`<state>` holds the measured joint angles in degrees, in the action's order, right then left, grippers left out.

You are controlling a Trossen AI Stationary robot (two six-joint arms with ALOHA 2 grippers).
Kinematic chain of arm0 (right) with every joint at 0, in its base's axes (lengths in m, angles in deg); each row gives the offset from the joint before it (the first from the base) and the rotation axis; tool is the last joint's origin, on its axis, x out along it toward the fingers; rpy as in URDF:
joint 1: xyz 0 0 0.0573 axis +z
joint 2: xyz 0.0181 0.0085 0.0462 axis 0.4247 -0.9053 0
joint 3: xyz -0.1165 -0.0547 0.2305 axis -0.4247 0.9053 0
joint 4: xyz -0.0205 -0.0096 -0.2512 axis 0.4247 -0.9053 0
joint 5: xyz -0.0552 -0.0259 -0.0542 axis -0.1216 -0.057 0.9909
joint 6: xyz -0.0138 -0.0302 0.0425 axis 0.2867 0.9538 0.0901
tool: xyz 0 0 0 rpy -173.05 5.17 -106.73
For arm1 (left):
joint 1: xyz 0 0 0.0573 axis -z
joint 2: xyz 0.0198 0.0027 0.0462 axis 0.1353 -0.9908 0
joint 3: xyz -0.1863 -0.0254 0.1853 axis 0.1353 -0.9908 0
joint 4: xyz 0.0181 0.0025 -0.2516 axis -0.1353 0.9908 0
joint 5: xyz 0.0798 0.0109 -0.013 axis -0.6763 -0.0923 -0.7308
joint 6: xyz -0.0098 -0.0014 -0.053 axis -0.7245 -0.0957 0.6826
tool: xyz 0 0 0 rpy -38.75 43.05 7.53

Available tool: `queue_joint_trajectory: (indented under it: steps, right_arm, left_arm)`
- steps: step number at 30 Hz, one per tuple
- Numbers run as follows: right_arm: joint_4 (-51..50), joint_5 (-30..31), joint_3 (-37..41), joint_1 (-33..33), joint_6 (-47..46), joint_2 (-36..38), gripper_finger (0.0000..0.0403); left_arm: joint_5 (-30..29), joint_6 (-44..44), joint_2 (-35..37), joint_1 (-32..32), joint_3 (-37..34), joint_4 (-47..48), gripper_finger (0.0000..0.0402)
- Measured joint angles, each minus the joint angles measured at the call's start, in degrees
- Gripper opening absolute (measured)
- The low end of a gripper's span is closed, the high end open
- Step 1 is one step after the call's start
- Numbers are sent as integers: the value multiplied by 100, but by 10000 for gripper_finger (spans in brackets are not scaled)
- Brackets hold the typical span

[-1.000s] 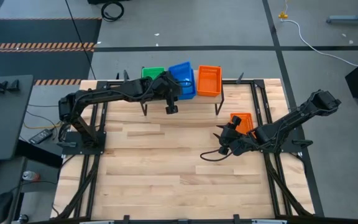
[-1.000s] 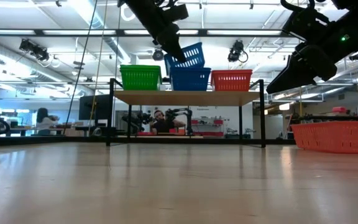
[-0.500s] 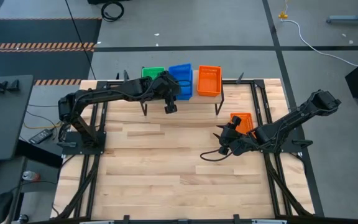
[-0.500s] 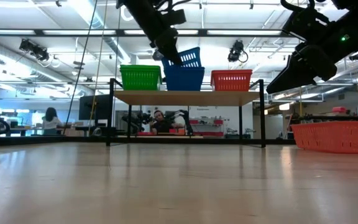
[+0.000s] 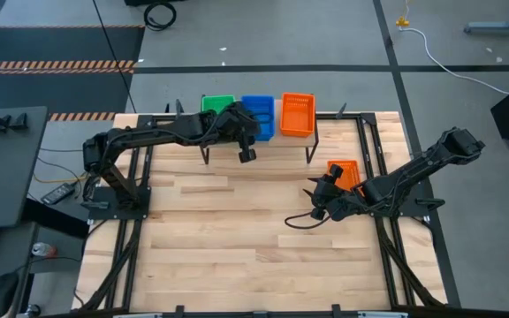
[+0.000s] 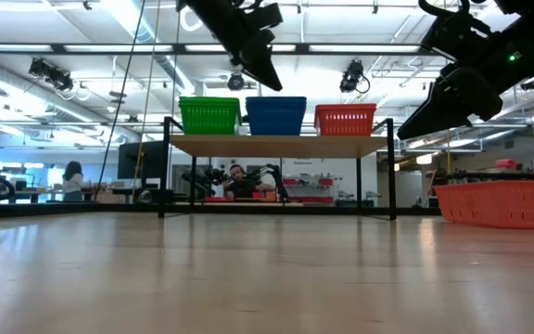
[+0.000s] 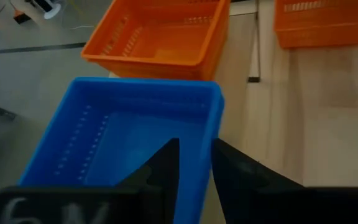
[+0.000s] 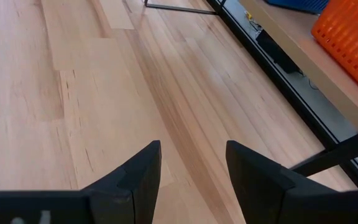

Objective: Stack baskets on shelf by color
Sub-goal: Stack the blue bin on the blue bin on the shelf

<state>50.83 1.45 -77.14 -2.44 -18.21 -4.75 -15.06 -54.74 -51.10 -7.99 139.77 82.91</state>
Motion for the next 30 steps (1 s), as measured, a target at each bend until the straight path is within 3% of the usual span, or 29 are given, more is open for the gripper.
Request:
queue_joint_trajectory:
  steps: [9, 17, 30]
  right_arm:
    - [0, 0, 0, -1, 2, 0, 187]
    - [0, 0, 0, 0, 7, 0, 187]
    - [2, 0, 0, 0, 2, 0, 187]
  left_arm:
    - [11, 22, 0, 220, 0, -71, 96]
    - [-418, -140, 0, 308, 0, 713, 96]
    - [-504, -408, 2, 308, 0, 489, 96]
